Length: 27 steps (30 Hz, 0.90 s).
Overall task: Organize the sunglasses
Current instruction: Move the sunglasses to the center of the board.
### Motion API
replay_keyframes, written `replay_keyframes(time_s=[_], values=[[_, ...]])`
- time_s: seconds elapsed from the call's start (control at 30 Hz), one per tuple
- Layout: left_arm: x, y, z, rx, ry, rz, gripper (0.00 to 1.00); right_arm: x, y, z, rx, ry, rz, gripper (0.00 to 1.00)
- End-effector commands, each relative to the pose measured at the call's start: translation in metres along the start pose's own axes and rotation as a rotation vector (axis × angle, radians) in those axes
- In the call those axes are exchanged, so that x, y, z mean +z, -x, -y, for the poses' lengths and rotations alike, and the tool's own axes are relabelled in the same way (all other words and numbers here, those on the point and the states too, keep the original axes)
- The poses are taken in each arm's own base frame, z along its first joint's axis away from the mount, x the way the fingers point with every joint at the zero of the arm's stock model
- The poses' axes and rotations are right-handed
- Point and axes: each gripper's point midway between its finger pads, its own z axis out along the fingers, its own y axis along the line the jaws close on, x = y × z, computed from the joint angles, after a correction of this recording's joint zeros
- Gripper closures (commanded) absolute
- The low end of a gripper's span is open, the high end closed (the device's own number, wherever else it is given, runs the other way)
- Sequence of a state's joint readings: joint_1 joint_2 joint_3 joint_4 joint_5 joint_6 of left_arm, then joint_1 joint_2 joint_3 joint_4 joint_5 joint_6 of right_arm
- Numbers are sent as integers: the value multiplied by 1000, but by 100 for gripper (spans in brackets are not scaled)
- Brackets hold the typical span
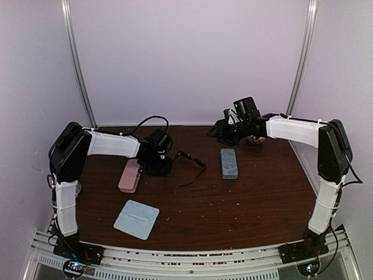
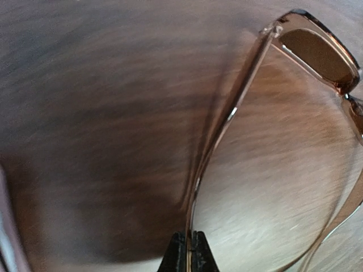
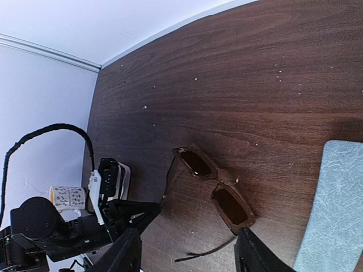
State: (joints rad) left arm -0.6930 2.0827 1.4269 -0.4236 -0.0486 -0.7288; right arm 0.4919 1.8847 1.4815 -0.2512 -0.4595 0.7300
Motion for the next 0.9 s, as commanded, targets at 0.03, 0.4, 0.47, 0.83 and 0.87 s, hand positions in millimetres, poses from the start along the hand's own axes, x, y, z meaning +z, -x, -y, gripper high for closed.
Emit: replay_keyframes(time_s=[0.03, 0.4, 0.47, 0.83, 0.87], values=[[-25, -5, -25, 49, 116, 27, 100, -21, 4, 8, -60, -77, 29, 43], [-38, -25, -29, 94, 147, 0, 100, -37, 6, 34, -109, -195, 33, 42], [-38, -25, -26, 103, 134, -2, 98, -39, 6, 38, -106, -205, 29, 42], [-45, -17, -12, 126, 75, 18, 78, -48, 6, 56, -127, -264, 31, 41], [-47, -16, -10, 127, 69, 22, 75, -50, 7, 57, -133, -271, 34, 41]])
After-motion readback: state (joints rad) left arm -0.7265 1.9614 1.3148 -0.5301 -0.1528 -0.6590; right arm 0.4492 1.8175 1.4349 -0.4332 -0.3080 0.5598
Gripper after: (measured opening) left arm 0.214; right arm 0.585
